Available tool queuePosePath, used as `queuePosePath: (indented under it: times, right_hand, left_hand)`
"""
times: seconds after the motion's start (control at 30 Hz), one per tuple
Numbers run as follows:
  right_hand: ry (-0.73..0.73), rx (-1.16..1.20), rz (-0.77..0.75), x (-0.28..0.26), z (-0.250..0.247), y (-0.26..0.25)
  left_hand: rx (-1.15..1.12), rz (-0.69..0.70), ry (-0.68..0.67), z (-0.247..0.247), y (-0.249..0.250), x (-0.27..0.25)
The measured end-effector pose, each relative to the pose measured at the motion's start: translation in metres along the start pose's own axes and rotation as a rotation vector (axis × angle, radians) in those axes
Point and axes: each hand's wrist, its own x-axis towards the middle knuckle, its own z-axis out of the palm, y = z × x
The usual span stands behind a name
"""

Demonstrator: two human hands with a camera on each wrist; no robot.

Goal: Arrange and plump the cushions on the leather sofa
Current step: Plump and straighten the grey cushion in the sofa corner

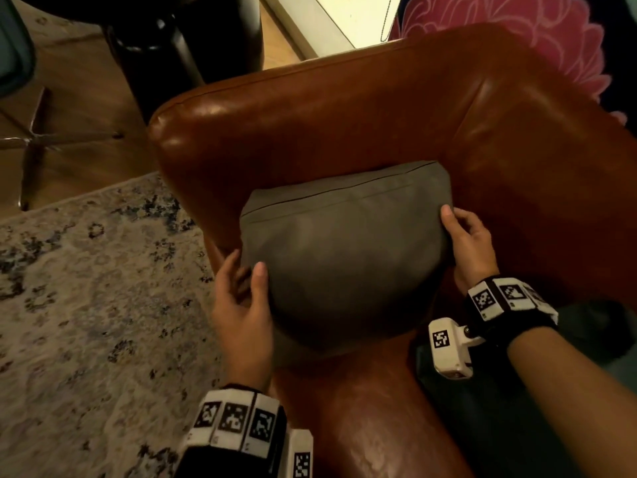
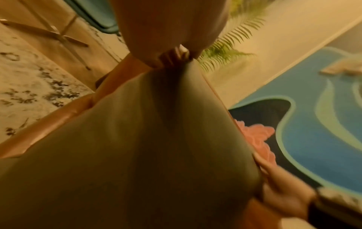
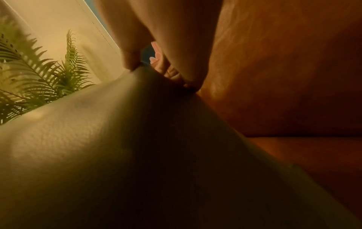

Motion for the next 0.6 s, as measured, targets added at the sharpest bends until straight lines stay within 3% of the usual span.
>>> queuePosePath:
  times: [0.07,0.17,0.3,0.43,0.5,0.6]
  right_hand:
    - [-0.019,-0.061,-0.086,0.001,0.000,-0.008]
    - [0.017,-0.030,-0.172,0.000,-0.003,-0.009]
    - [0.017,-0.102,-0.034,0.011,-0.008,0.005]
    - [-0.076,-0.180,0.098,0.050,-0.002,-0.031]
    - [-0.054,-0.231,0.014,0.062,0.005,-0.049]
    - [-0.008,-0.218,-0.093,0.071,0.013,-0.056]
  left_hand:
    - [0.124,0.055,0.024,0.002,-0.004,-0.008]
    - [0.121,0.104,-0.010,0.001,-0.009,-0.005]
    - [0.149,0.022,-0.108,0.004,-0.011,0.002]
    - [0.074,-0.054,-0.061,0.030,0.018,0.033]
    - [0.088,-0.114,-0.018,0.040,0.028,0.055]
    - [0.103,-0.056,0.028,0.041,0.030,0.068]
